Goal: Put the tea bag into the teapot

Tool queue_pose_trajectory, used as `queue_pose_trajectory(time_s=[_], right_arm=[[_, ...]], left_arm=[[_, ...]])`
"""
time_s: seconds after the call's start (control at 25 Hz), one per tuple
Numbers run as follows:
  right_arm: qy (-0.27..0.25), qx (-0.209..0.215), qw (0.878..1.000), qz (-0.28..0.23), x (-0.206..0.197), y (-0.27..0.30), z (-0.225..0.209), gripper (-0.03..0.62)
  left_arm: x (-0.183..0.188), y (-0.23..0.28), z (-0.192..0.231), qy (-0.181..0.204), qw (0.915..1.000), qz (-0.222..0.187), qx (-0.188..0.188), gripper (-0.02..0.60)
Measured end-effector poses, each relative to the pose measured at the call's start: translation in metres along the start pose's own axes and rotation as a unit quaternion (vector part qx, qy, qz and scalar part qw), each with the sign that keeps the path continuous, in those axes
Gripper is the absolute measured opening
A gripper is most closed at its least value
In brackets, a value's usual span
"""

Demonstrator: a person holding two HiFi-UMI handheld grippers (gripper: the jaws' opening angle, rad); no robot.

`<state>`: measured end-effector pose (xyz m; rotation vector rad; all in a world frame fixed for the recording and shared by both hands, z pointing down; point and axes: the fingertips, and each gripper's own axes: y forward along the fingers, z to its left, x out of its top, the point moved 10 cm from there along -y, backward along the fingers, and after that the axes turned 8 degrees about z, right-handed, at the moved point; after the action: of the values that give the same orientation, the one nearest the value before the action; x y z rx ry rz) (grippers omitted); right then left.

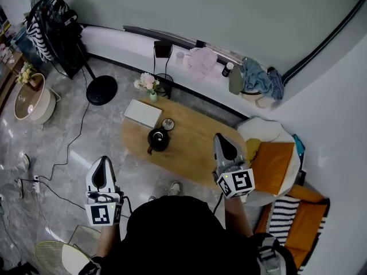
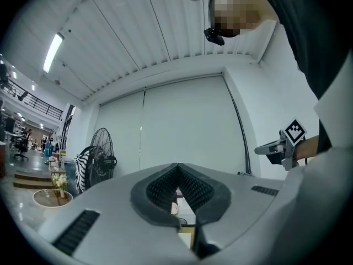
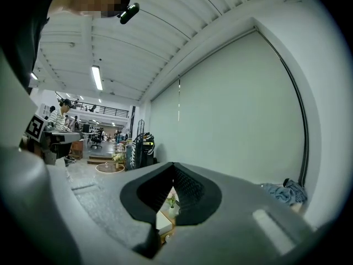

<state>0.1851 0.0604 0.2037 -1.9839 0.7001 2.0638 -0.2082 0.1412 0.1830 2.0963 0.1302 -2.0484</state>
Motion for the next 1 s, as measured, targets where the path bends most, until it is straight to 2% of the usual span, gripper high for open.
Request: queue_pose_trajectory(time_s=[0.24, 0.64, 1.0], right_arm=[[-0.006, 0.026, 1.000, -0.003, 0.007, 0.010, 0.012, 0.005], [-0.027, 0.047, 0.999, -0.001, 0.009, 0.016, 0.024, 0.005], [-0.035, 0.048, 0.998, -0.003, 0.016, 0.020, 0.030, 0.005]], left_arm=[[0.006, 0.011, -0.005, 0.003, 0.9999, -0.012, -0.007, 0.008], [-0.002, 0.007, -0.005, 0.008, 0.9999, -0.003, -0.010, 0.008], [0.000, 0.007, -0.002, 0.011, 0.9998, -0.005, -0.015, 0.008]])
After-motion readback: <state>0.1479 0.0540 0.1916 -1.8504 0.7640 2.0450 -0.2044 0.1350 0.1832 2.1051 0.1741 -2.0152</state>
